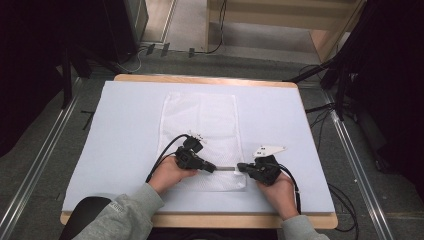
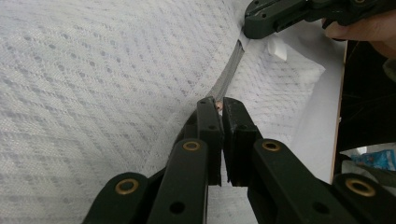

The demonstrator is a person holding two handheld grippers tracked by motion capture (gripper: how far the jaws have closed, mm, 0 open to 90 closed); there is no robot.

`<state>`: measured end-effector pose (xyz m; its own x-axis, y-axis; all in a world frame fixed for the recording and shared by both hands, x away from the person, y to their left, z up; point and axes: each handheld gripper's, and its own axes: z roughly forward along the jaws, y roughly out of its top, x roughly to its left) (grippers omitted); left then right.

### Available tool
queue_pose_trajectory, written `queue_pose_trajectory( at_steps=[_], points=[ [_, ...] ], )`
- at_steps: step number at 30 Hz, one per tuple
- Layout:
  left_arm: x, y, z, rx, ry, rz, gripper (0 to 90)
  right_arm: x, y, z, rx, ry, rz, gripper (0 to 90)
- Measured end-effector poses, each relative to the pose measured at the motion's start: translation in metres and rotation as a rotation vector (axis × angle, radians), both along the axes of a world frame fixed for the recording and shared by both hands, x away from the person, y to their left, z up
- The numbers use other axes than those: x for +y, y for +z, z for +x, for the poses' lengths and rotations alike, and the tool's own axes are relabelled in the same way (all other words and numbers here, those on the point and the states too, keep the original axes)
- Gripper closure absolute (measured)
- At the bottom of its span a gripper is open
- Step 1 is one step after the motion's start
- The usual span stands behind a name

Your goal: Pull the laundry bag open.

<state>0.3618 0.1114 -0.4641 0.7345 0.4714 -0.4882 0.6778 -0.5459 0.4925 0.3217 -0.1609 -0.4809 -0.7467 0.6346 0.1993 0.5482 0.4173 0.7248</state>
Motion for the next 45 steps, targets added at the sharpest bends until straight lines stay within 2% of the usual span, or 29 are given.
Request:
queue_pose_trajectory(
  at_steps=[12,16,20,35,39,45],
  points=[
    [0.007,0.003,-0.002,-0.005,-0.002,0.028,88.2,0.0,0.0,0.001,0.001,0.004,0.0,90.0],
    [0.011,0.004,-0.002,-0.001,0.006,0.021,88.1,0.0,0.0,0.001,0.002,0.005,-0.001,90.0],
    [0.01,0.004,-0.003,-0.002,0.004,0.028,88.2,0.0,0.0,0.001,0.014,0.001,0.005,90.0],
    [0.023,0.007,-0.002,0.0,0.01,0.042,88.1,0.0,0.001,0.002,0.012,0.007,-0.003,90.0],
    [0.03,0.009,-0.002,0.009,0.011,0.044,88.2,0.0,0.001,0.002,0.007,0.01,-0.006,90.0],
    [0.043,0.012,-0.005,0.001,0.018,0.054,88.2,0.0,0.001,0.002,0.006,0.011,-0.007,90.0]
  ],
)
